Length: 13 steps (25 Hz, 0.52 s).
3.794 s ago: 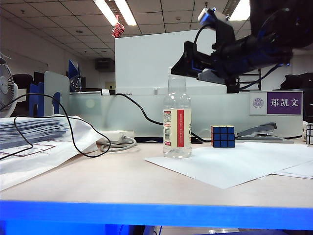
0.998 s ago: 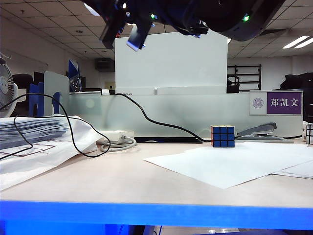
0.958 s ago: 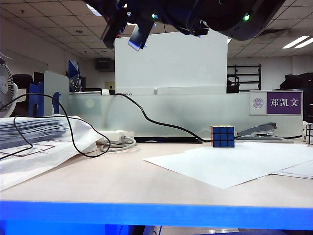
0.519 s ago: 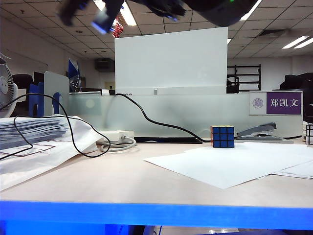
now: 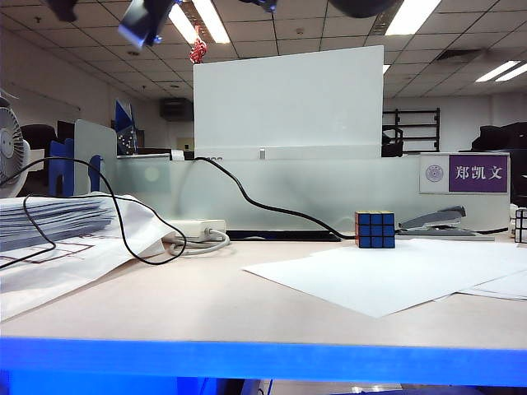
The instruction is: Flip the plastic bottle upside down.
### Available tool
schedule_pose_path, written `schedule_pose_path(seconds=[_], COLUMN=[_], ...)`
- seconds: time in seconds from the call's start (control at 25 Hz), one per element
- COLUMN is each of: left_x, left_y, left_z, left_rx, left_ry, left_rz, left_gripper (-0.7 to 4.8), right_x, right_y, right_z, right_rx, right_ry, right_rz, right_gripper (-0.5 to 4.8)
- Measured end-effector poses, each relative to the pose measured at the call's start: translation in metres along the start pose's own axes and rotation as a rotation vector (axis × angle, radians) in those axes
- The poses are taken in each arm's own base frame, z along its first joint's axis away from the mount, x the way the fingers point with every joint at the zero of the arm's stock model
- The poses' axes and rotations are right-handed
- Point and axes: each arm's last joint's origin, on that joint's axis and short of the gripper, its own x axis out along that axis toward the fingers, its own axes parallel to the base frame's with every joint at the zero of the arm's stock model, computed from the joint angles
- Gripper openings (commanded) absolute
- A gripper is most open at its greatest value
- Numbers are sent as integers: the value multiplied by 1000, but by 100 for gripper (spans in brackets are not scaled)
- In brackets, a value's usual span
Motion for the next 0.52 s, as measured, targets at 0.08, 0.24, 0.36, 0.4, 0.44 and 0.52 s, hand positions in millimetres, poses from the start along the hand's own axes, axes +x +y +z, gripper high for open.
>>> schedule_pose_path(seconds=[0.08,0.24,0.36,0.4,0.44,0.52], left_x=[1,1,1,1,1,1], left_y=[1,1,1,1,1,0], left_z=[1,1,0,1,1,1], left_rx=[0,-4,-8,-4,0,-4], left_ry=[2,8,14,9,5,5], left_rz=[-1,-2,-17,-19,-20,-21], left_gripper=[456,427,324,277,215,200], right_x=[1,7,10,10,10,10], right_y=[-3,-10,-15,-15,-15,-15], right_z=[-2,-13,-20,-20,-20,-20], right_rx=[10,25,39,41,41,39], right_ry=[0,12,13,4,0,0], right_rz=[-14,-21,-31,-31,-28,-25], right_gripper=[-8,-8,-8,-8,-8,-7])
